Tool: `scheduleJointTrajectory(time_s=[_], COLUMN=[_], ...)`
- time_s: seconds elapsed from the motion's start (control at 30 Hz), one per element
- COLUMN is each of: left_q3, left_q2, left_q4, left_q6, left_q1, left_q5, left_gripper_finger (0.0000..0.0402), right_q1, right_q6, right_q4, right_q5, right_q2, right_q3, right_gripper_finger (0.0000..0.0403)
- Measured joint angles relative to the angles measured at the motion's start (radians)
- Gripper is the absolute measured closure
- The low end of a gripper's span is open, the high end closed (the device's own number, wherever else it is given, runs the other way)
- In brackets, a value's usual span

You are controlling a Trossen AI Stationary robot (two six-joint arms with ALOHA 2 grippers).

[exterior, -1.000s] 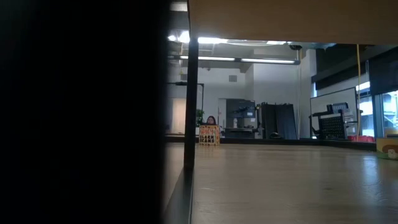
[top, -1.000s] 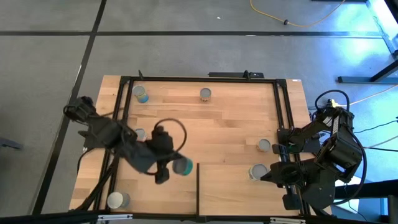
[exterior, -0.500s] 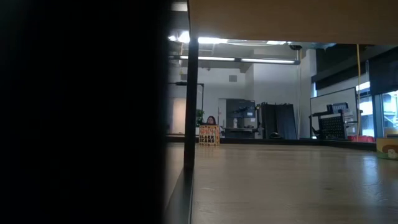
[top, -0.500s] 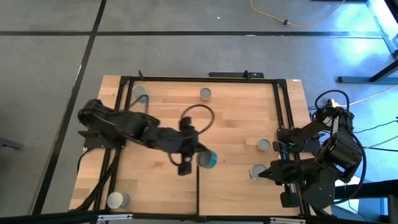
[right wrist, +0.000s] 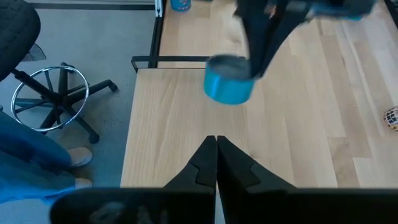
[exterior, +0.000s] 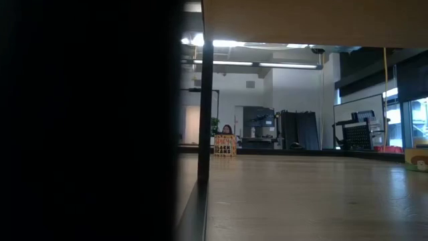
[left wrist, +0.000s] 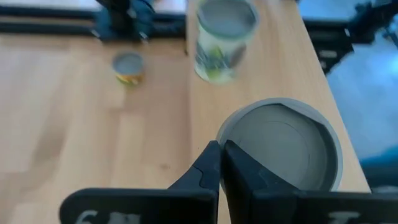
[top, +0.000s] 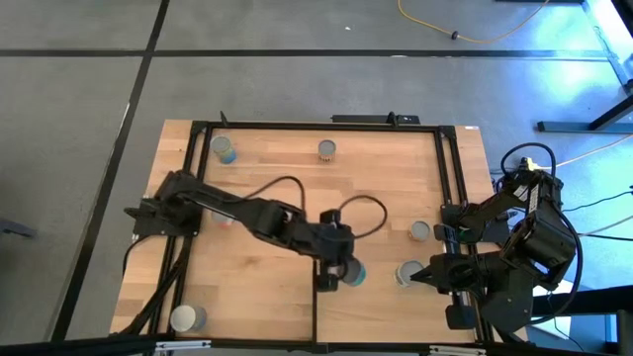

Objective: Pick and place cans onto a shelf
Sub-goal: Put the green tuna can on the shelf

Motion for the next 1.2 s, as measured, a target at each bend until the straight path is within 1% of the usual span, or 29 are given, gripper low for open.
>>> scheduleJointTrajectory(time_s=[0.07,0.17,0.37,0.5,0.6,0.73,0.83,0.93,1.07,1.2], left_q3=[0.0,0.0,0.0,0.0,0.0,-0.003,0.001,-0.003,-0.001,-0.001], left_q2=[0.024,0.045,0.044,0.044,0.044,0.061,0.071,0.087,0.098,0.098], left_q4=[-0.001,-0.031,-0.119,-0.146,-0.197,-0.207,-0.197,-0.226,-0.207,-0.206], left_q6=[0.0,-0.004,-0.026,-0.026,-0.027,-0.027,-0.026,-0.026,-0.026,-0.035], left_q1=[0.001,0.002,0.002,0.002,0.001,-0.001,-0.002,-0.004,-0.006,-0.007], left_q5=[0.023,0.026,0.022,0.06,0.066,0.067,0.094,0.102,0.107,0.142], left_gripper_finger=[0.0401,0.0401,0.0401,0.0401,0.0401,0.0401,0.0401,0.0401,0.0401,0.0388], right_q1=[0.0,0.0,0.0,0.0,0.0,0.0,0.0,0.0,0.0,0.0], right_q6=[0.0,-0.001,-0.003,-0.006,-0.007,-0.007,-0.015,-0.022,-0.023,-0.023], right_q4=[0.0,0.0,0.0,0.0,-0.001,-0.002,-0.002,-0.002,-0.002,-0.002], right_q5=[0.0,0.0,0.0,0.0,0.0,0.0,0.0,-0.001,-0.001,-0.002], right_q2=[0.0,0.0,0.0,0.0,0.0,0.0,0.0,0.0,0.0,0.0], right_q3=[0.0,0.0,0.0,0.0,0.0,0.0,0.0,0.0,0.0,0.0], right_gripper_finger=[0.0399,0.0399,0.0399,0.0399,0.0399,0.0399,0.0399,0.0399,0.0399,0.0399])
